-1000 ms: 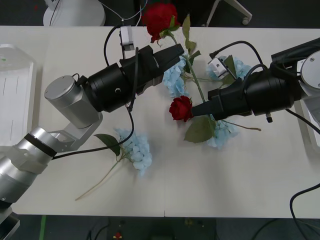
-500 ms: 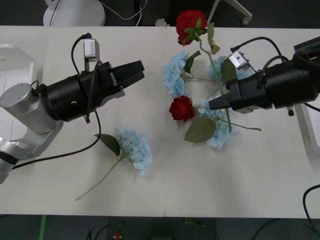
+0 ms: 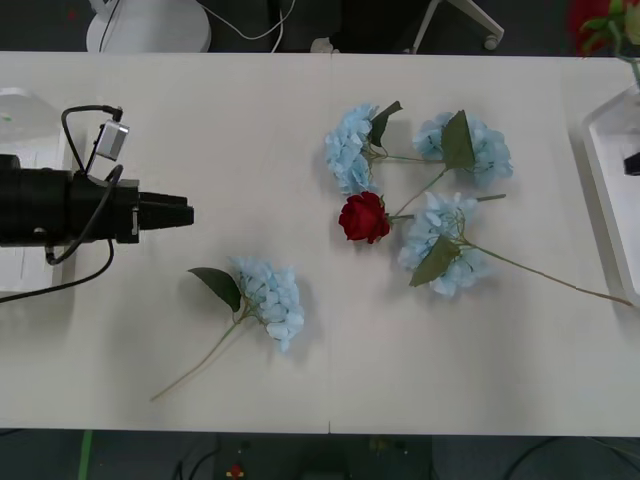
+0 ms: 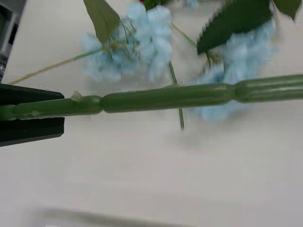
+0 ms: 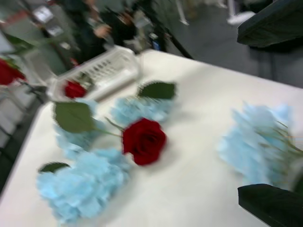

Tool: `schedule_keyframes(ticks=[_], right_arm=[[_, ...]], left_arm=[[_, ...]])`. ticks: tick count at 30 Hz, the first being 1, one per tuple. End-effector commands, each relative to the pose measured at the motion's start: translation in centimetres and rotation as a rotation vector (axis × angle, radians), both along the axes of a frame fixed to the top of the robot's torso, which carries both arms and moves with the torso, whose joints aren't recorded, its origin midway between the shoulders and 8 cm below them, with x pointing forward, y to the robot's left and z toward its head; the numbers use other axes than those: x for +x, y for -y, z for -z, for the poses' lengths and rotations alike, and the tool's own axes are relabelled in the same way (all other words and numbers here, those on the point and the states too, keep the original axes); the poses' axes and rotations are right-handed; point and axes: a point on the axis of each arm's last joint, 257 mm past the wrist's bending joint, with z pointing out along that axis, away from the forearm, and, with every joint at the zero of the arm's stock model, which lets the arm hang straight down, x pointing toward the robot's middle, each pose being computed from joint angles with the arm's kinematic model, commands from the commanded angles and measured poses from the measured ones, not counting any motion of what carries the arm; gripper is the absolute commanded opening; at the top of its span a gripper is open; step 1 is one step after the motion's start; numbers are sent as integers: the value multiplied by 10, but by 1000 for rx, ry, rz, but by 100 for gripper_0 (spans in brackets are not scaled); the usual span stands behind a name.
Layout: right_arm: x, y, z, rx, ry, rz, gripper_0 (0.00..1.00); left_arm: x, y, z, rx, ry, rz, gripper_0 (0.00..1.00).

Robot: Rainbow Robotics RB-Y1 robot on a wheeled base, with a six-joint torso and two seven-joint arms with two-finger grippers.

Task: Put the red flowers into the right box and the blue flowers into the left box

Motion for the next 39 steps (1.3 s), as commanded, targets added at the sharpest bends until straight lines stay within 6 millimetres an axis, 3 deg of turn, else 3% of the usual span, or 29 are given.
schedule_keyframes(ticks=[1,2,9,13,17,25,35,39], right_arm=[[-8,100,-18,-141,-12,203,0],[-12,120,-15,-165,-30,249,0],[-31,212,18,-302,-104,441,0],[-30,242,43,-384,-108,487,0],[-25,264,64,-444,-84,524,0],[-25,278,98,-536,-94,529,0],[-19,280,120,-539,-75,519,0],[-18,278,125,-568,-82,494,20]], left_arm=[[1,-35,-18,179,-39,11,84],[-6,-42,-14,237,-42,35,84],[-48,-74,7,597,-20,141,86],[-71,-85,26,722,-3,154,86],[-87,-81,50,784,23,149,87],[-98,-61,114,842,41,87,86],[-80,-13,174,899,98,33,86],[-73,2,198,901,128,23,86]])
